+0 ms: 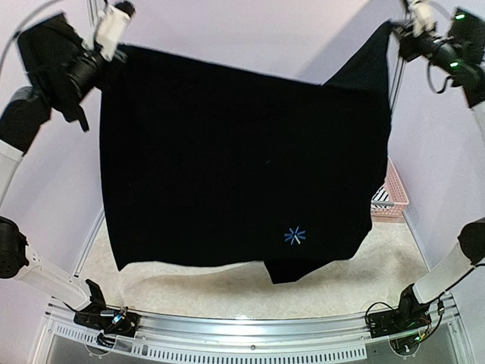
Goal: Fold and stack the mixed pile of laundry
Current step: Flatten out the crumpled T-shirt at the center of the board.
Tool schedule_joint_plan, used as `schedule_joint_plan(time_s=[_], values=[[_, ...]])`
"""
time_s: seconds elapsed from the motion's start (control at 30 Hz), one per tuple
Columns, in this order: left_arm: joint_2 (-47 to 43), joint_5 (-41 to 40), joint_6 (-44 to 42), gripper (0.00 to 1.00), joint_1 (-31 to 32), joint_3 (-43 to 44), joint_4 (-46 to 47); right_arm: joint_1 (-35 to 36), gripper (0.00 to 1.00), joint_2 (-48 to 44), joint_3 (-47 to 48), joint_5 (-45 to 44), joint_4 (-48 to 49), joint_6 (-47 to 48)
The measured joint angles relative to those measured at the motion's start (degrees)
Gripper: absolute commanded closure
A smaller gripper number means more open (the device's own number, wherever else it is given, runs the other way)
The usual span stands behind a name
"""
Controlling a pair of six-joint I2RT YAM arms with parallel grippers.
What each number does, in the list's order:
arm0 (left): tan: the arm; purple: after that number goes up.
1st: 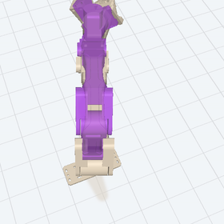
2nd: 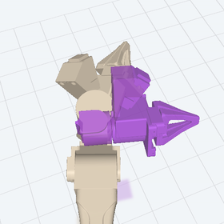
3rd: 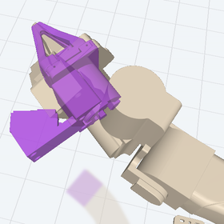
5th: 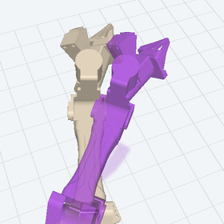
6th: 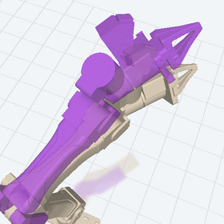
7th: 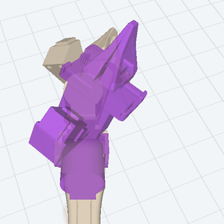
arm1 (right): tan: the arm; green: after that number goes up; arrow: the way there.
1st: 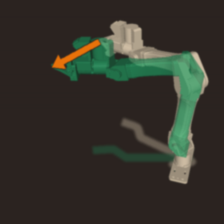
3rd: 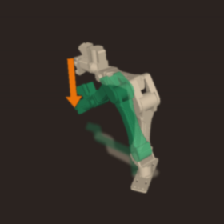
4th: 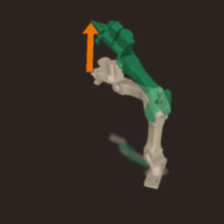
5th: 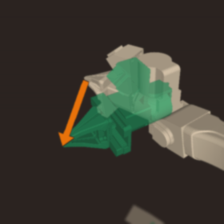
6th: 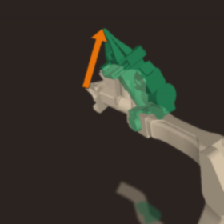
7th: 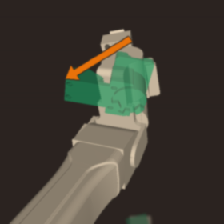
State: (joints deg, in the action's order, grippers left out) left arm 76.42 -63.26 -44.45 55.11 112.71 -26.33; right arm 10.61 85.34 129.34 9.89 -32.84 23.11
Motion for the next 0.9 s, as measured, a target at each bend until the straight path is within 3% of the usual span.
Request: schedule_joint_plan(time_s=[0.27, 0.53, 0.67, 0.9], values=[[2.54, 9.31, 14.78, 1.00, -13.70, -11.96, -8.72, 0.02, 1.00, 10.56, -7.10, -6.36, -0.37, 1.16], [8.76, 14.36, 20.74, 1.00, -16.11, 0.09, -12.92, 0.26, 1.00, 16.55, 1.09, -9.99, 0.15, 1.84], [6.36, 12.85, 18.82, 1.00, -13.03, 5.20, -11.69, 0.63, 1.00, 13.46, 3.04, -8.63, 1.01, 1.77], [-5.79, 2.32, 3.37, 1.00, 6.47, -0.42, 0.76, 1.03, 1.00, -2.32, 1.49, 1.09, -0.15, 0.68]])
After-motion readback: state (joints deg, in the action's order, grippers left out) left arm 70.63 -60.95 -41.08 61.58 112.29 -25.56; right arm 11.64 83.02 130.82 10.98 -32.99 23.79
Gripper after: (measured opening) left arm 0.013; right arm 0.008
